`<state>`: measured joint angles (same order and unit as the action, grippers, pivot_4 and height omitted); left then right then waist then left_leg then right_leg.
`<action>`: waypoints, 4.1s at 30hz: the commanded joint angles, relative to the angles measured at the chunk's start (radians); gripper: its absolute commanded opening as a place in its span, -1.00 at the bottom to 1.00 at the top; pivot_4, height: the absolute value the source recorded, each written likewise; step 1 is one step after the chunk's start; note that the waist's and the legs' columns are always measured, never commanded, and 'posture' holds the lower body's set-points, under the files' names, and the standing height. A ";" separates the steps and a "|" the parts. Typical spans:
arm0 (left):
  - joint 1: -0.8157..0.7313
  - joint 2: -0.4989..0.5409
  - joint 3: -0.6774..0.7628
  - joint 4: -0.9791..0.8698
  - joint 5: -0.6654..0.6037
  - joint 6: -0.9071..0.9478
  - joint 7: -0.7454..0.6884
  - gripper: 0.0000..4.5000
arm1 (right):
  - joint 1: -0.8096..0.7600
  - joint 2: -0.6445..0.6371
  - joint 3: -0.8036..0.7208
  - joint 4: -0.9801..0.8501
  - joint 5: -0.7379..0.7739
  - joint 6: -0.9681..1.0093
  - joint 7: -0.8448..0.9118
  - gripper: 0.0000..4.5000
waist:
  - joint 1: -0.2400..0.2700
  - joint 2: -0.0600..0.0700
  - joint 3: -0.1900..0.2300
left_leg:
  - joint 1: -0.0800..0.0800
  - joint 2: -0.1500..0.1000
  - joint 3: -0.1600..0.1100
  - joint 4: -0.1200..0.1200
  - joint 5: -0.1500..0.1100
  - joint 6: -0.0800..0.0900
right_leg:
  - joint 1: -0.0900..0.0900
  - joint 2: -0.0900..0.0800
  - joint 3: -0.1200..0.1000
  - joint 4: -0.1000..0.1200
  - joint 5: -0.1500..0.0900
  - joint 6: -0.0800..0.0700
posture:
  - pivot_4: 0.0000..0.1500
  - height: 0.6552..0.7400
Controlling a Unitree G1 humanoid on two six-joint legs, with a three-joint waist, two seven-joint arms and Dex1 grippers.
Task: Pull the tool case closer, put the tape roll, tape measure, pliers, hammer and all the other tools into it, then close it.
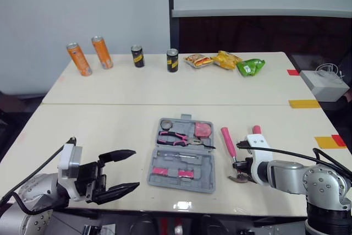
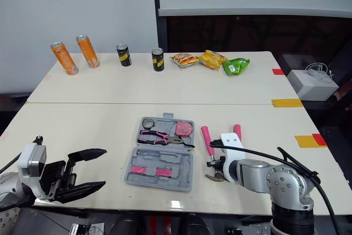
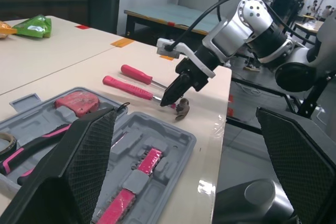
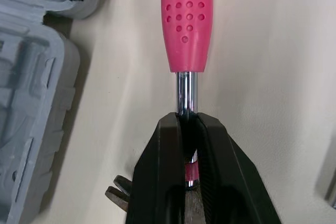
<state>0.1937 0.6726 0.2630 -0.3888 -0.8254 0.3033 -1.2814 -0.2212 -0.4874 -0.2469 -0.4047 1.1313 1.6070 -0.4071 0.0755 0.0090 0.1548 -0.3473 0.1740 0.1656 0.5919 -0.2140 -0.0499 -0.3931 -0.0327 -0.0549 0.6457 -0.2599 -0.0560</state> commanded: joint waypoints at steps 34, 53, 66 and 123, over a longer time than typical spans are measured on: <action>-0.088 0.009 -0.001 0.012 -0.069 0.041 -0.049 1.00 | 0.342 -0.131 0.167 -0.122 -0.483 -0.728 0.572 0.72 | 0.001 -0.002 -0.001 | -0.002 0.000 -0.002 0.000 -0.001 0.001 | 0.002 0.000 -0.002 -0.005 -0.002 -0.002 | 1.00 1.00; -0.085 0.019 0.009 0.025 -0.059 0.040 -0.072 1.00 | 0.369 -0.054 0.275 0.023 -0.736 -0.860 0.666 -0.40 | -0.008 -0.006 -0.004 | -0.001 0.000 -0.002 0.000 -0.003 0.006 | 0.002 0.000 -0.002 -0.005 -0.002 -0.003 | 1.00 1.00; -0.065 0.060 0.027 0.049 -0.065 0.043 -0.149 1.00 | 0.384 -0.032 0.245 0.064 -0.792 -0.943 0.744 -0.98 | -0.022 -0.013 -0.008 | 0.001 0.000 -0.003 0.000 -0.003 0.006 | 0.006 0.000 -0.003 -0.006 -0.003 -0.004 | 1.00 1.00; -0.041 0.208 0.159 0.310 -0.069 -0.010 -0.323 1.00 | -0.649 -0.245 1.019 0.002 -0.938 -0.486 1.309 -0.98 | -0.022 -0.003 0.005 | -0.002 0.002 -0.001 0.001 0.000 0.011 | 0.001 0.001 -0.003 -0.002 -0.003 -0.007 | 1.00 1.00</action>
<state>0.1556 0.8674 0.4066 -0.0519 -0.8830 0.2884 -1.5365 -0.8423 -0.7367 0.7685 -0.4007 0.2178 1.1196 0.9062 0.0536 0.0064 0.1599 -0.3495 0.1763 0.1639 0.5931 -0.2139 -0.0398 -0.3925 -0.0319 -0.0581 0.6433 -0.2628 -0.0635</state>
